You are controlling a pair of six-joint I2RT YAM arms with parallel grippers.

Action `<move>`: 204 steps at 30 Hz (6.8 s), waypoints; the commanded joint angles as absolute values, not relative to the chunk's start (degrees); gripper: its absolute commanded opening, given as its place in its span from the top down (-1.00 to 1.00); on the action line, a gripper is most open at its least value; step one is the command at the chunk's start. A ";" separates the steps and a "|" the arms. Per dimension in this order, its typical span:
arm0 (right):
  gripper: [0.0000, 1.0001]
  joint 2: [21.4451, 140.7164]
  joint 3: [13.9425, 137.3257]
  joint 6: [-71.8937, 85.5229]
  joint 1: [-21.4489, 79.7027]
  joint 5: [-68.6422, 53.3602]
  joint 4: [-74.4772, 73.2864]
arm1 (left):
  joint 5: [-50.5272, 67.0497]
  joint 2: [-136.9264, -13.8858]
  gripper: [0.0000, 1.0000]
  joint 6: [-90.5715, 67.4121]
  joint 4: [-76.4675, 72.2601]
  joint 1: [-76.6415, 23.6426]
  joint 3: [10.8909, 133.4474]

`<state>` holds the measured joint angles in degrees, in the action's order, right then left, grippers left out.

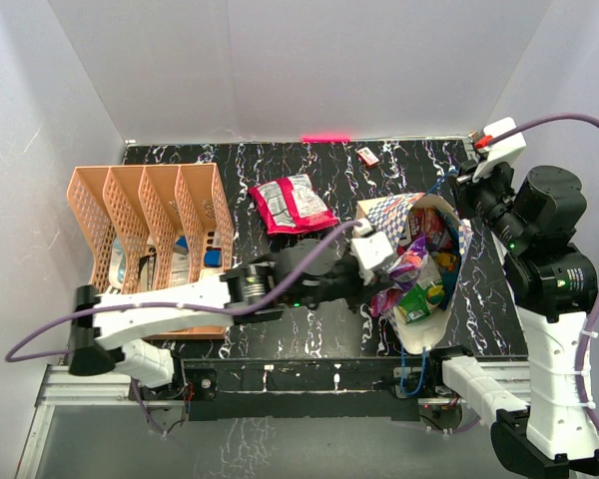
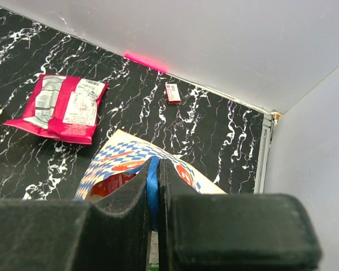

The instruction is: Take the snacks out of the paper bag

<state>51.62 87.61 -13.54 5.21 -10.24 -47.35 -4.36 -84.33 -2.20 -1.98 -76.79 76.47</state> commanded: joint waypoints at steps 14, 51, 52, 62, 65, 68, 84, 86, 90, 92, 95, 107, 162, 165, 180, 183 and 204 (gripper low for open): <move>0.85 48.23 84.60 -15.29 5.43 -10.58 -36.74 | -34.11 -65.06 1.00 -3.01 30.75 -76.15 81.75; 0.85 49.26 87.80 -15.14 5.45 -11.25 -39.46 | -20.80 -115.29 0.73 36.05 2.57 -42.32 80.69; 0.85 49.30 87.80 -15.05 5.45 -11.38 -39.54 | -21.42 -114.76 0.56 34.94 2.86 -42.28 80.73; 0.85 49.65 87.12 -13.80 5.41 -12.98 -38.32 | -7.99 -94.03 -0.76 10.19 12.78 -42.28 83.25; 0.85 49.35 86.72 -13.48 5.41 -13.09 -38.07 | 1.43 -84.00 -0.80 -0.74 11.64 -42.28 78.11; 0.85 49.13 86.43 -13.14 5.37 -13.58 -37.97 | 12.95 -71.58 -0.77 -14.96 1.92 -42.50 66.71; 0.85 52.18 88.22 -7.28 5.40 -13.93 -39.37 | -17.88 -77.18 -0.39 -12.43 -13.65 -84.50 63.34; 0.85 52.81 89.51 -6.59 5.43 -13.53 -39.84 | -19.63 -83.67 -0.26 -9.42 -15.47 -85.59 67.16; 0.85 53.36 90.74 -5.94 5.44 -14.22 -40.03 | -23.33 -94.52 0.01 -6.77 -14.85 -85.93 76.75; 0.85 53.40 90.88 -5.90 5.45 -14.38 -40.08 | -25.03 -99.98 0.25 -5.29 -13.89 -85.95 80.80; 0.85 53.28 91.01 -5.65 5.45 -14.25 -40.03 | -28.31 -106.12 0.32 -1.59 -14.59 -85.91 84.48; 0.85 55.25 95.65 -3.62 5.45 -12.58 -41.57 | -32.52 -120.48 0.45 5.94 -22.07 -85.34 88.49; 0.85 51.04 77.30 14.19 5.45 -46.50 -26.73 | -17.83 -91.74 -0.15 4.59 -11.59 -84.53 69.27; 0.85 50.59 78.40 13.56 5.45 -44.11 -28.54 | -21.57 -93.85 0.00 3.89 -17.46 -84.59 68.17; 0.85 49.92 80.86 10.75 5.45 -40.45 -32.34 | -25.81 -112.28 0.29 5.56 -30.80 -83.99 72.80; 0.85 49.81 81.11 10.61 5.45 -40.34 -32.50 | -26.46 -115.00 0.07 6.60 -31.60 -83.58 73.65; 0.85 49.00 83.94 9.18 5.42 -38.41 -35.38 | -26.92 -116.93 0.52 12.64 -35.96 -78.84 71.30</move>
<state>50.98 79.53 9.96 5.15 -38.26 -39.72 -27.22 -121.51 10.90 -35.16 -80.66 72.42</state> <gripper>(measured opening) 0.078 0.312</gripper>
